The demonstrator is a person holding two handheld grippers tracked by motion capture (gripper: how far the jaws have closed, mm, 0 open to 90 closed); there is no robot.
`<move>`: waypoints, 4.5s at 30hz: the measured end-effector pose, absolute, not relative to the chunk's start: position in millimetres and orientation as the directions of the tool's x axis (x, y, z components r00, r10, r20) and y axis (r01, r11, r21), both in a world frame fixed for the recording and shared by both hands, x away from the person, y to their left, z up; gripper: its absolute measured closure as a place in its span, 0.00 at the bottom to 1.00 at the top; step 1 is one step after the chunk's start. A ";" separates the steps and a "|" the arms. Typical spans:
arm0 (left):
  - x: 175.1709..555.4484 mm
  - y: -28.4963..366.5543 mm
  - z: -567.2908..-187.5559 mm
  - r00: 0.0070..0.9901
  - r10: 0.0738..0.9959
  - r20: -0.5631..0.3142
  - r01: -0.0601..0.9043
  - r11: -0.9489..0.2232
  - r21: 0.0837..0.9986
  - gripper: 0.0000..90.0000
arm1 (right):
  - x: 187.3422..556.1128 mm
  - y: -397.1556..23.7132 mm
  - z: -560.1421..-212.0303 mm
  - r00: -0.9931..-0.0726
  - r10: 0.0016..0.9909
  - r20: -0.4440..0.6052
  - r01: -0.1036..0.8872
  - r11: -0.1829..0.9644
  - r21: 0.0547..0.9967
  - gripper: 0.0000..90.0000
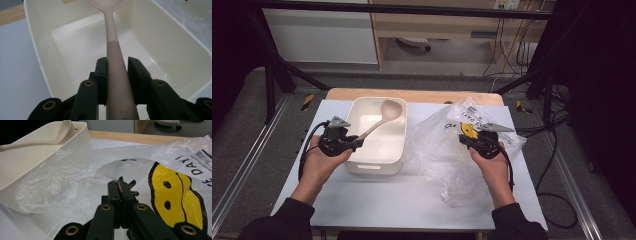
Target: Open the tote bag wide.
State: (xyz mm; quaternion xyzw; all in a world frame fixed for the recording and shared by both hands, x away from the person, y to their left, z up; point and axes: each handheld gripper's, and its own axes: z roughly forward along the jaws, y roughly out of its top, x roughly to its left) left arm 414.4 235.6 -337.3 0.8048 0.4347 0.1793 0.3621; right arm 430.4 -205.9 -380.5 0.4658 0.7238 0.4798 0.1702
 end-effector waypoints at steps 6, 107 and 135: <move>396.3 231.1 -318.8 0.606 0.796 -0.004 0.525 -0.396 0.753 0.78 | 429.1 -205.8 -374.5 -0.510 0.832 0.218 0.504 0.084 0.860 1.00; 366.7 91.1 -343.1 0.816 0.574 -0.064 0.435 -0.538 0.722 0.78 | 442.8 -196.9 -311.5 -0.545 0.813 0.206 0.481 0.102 0.871 1.00; 381.7 42.5 -362.8 0.807 0.590 -0.015 0.418 -0.554 0.720 0.78 | 436.3 -192.3 -309.4 -0.553 0.804 0.220 0.474 0.087 0.876 1.00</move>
